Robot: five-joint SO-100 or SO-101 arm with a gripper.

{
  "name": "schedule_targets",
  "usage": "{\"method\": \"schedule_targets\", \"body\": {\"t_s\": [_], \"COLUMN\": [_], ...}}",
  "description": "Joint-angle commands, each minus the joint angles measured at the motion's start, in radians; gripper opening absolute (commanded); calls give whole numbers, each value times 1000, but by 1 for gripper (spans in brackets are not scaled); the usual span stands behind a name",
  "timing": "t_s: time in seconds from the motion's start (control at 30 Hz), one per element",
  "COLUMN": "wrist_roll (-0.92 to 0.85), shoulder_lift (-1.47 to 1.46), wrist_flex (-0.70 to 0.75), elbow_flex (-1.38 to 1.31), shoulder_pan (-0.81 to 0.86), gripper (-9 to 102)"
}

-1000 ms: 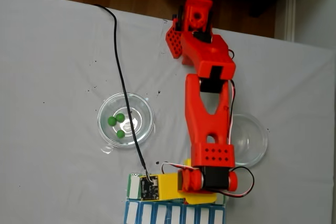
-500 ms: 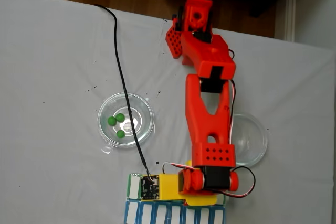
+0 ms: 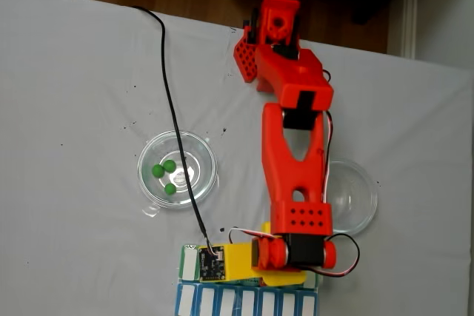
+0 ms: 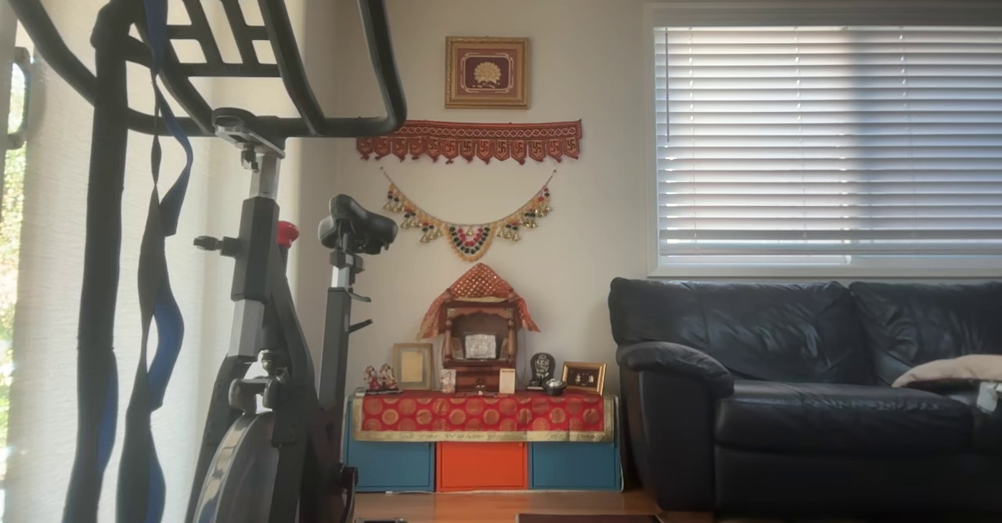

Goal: Sort medicines into box.

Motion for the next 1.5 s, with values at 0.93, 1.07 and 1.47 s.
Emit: {"method": "schedule_targets", "body": {"t_s": [0.93, 1.07, 1.47], "wrist_roll": [-689, -805, -1071], "shoulder_lift": [569, 543, 532], "wrist_flex": [-109, -89, -101], "elbow_flex": [681, 683, 727], "shoulder_pan": [520, 574, 647], "gripper": [1, 1, 2]}}
